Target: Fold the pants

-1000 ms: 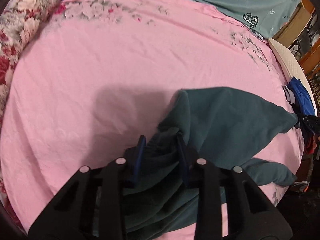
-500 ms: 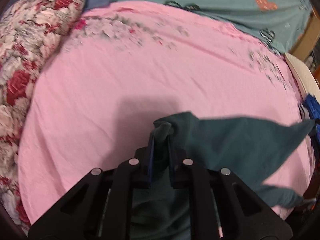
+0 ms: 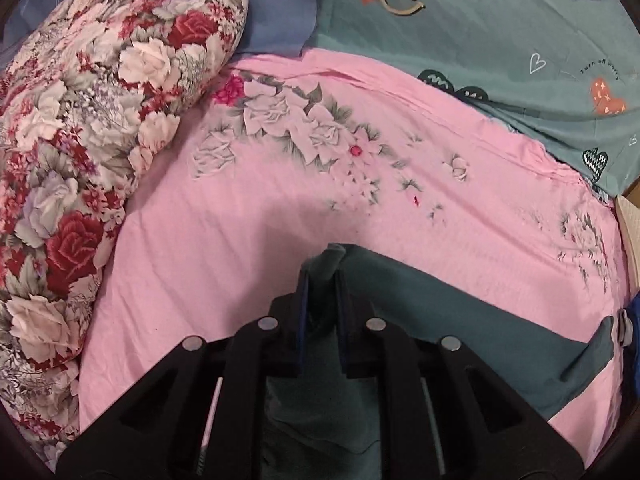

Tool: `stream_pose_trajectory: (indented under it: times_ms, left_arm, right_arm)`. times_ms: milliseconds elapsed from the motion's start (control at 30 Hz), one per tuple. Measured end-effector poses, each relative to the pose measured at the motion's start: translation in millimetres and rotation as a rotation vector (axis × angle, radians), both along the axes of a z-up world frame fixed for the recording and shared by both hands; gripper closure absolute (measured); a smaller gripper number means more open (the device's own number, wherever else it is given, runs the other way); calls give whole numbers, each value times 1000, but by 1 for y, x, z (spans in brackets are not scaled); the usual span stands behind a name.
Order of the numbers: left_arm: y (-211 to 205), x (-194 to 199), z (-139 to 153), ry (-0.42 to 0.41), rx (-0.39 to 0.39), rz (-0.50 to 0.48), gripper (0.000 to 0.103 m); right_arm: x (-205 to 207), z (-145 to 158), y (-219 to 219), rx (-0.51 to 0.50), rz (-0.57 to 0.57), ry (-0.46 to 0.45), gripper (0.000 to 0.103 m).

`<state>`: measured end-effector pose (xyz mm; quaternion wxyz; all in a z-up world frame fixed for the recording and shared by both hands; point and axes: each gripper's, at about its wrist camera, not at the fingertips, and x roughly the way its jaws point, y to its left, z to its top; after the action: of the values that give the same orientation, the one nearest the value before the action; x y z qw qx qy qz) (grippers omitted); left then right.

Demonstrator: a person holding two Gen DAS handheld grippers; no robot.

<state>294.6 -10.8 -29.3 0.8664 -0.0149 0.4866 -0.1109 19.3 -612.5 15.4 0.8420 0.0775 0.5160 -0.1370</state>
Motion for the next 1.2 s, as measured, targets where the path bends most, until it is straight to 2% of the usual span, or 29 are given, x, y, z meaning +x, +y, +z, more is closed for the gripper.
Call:
stream_pose_trajectory:
  times_ms: [67,167,233,267,300,333,400,433,567,667,700,767,833,867,900,933,1000,1067,1133,1200]
  left_arm:
    - [-3,1,-10,16,6,-8,91]
    - [-6,3,-20,38,-6,-4,91]
    - [-8,2,-23,47,-10,2,91]
    - [-8,1,-23,48,-9,6,91]
    - [-6,0,-23,50,-11,12,91]
    - [-3,0,-23,54,-17,19,91]
    - [3,-1,-24,60,-24,36,90]
    - [5,-2,-24,60,-23,41,90]
    - [10,-4,-26,61,-26,50,88]
    - [8,-2,-30,70,-27,48,88]
    - [7,-1,-31,72,-23,47,88]
    - [2,1,-34,79,-16,35,88]
    - [-2,3,-36,84,-8,31,88]
    - [-3,4,-37,86,-7,31,88]
    - [-4,4,-37,88,-6,32,88]
    - [-5,4,-37,89,-3,32,88]
    - [-6,3,-37,89,4,26,88]
    - [-5,3,-37,92,6,27,87]
    - [-3,4,-38,96,2,34,86]
    - [-2,3,-38,99,1,38,86]
  right_arm:
    - [3,-22,-2,18,-5,36,52]
    - [15,-55,-8,118,-36,57,52]
    - [30,-78,-5,100,-41,95,53]
    - [36,-89,-4,100,-35,126,73]
    - [40,-96,-2,149,-22,128,100]
    - [42,-97,-2,192,-20,117,100]
    - [44,-87,5,139,5,104,100]
    - [40,-78,10,148,32,84,100]
    - [-3,-47,7,156,28,45,100]
    - [-45,-48,-7,207,-20,88,100]
    - [-57,-54,-7,192,-30,123,100]
    - [-70,-68,-8,230,-42,171,99]
    - [-74,-77,-5,211,-36,189,94]
    - [-74,-77,-7,192,-48,176,86]
    - [-73,-75,-11,162,-74,164,73]
    - [-71,-72,-17,147,-103,139,68]
    - [-67,-67,-29,164,-129,84,65]
    - [-55,-66,-35,223,-118,35,65]
    - [-38,-72,-33,247,-98,44,65]
    - [-26,-85,-27,251,-82,91,65]
